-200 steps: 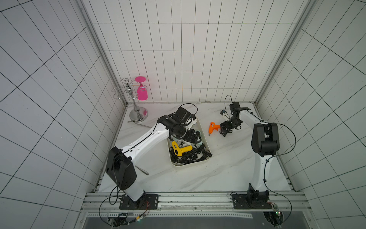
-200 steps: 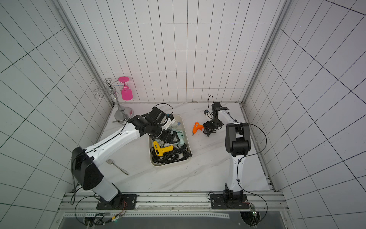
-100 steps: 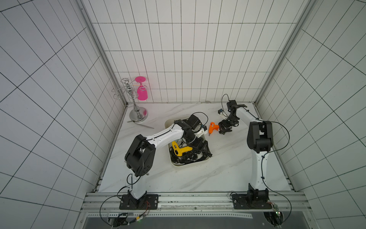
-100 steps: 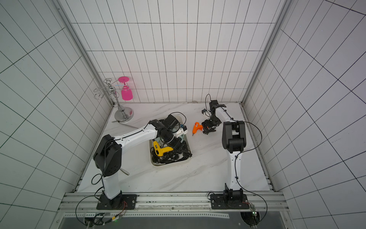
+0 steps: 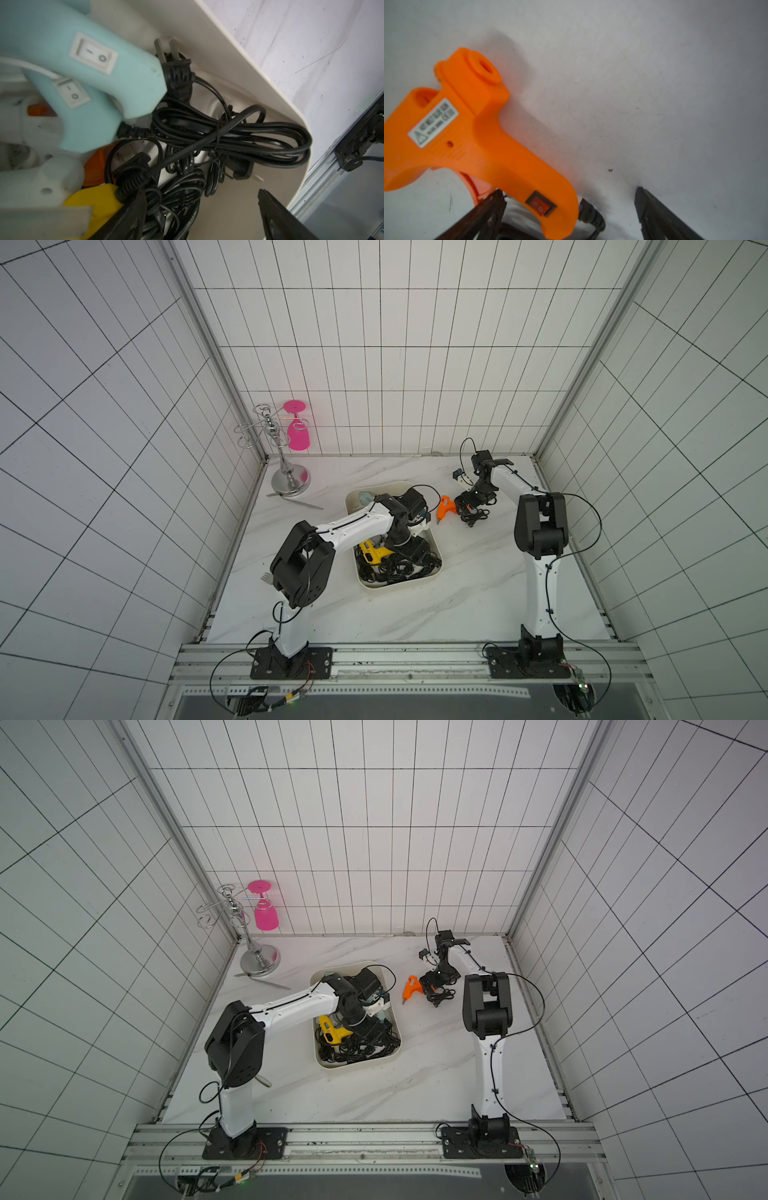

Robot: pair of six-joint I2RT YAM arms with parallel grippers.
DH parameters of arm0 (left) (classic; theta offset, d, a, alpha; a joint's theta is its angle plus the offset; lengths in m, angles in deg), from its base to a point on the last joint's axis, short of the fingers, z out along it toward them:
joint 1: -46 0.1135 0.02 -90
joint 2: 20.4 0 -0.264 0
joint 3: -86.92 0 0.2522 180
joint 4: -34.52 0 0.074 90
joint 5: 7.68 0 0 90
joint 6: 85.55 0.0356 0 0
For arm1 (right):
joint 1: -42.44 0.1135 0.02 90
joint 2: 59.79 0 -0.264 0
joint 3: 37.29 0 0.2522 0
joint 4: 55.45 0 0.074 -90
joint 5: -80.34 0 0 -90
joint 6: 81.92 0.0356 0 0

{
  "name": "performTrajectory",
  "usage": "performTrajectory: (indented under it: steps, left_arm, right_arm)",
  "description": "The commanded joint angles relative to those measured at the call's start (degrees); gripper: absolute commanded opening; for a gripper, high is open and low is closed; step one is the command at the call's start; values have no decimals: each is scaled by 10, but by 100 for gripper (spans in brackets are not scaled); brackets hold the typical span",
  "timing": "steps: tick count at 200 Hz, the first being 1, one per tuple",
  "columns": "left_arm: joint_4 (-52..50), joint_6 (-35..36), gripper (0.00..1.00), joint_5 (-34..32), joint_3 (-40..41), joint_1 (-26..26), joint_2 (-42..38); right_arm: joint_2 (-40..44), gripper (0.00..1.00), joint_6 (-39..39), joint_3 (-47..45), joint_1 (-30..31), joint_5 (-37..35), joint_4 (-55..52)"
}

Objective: Put the hot melt glue gun into the storage box
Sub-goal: Pick up the hot melt adhesive gun from the center of the board.

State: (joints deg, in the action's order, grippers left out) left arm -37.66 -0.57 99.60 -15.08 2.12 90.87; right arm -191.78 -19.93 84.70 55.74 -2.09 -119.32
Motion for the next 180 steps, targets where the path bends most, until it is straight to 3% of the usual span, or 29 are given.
performTrajectory:
  steps: [1, 73, 95, 117, 149, 180]
  left_arm:
    - [-17, 6, 86, -47, -24, 6, -25]
    - [29, 4, 91, -116, -49, 28, -128]
    - [41, -3, 91, -124, -40, 45, -143]
    - [41, -8, 92, -128, -35, 55, -148]
    - [41, -9, 92, -136, -31, 60, -148]
    - [70, -29, 95, -124, -14, 80, -165]
  right_arm:
    - [-24, 94, 15, 5, 23, 28, -18]
    - [13, 74, 57, -64, 66, -8, -9]
    - [9, 49, 73, -69, 80, -21, -9]
    - [5, 39, 87, -79, 90, -37, -7]
    - [16, 30, 126, -96, 90, -62, -6]
    - [56, 30, 182, -99, 75, -52, -20]
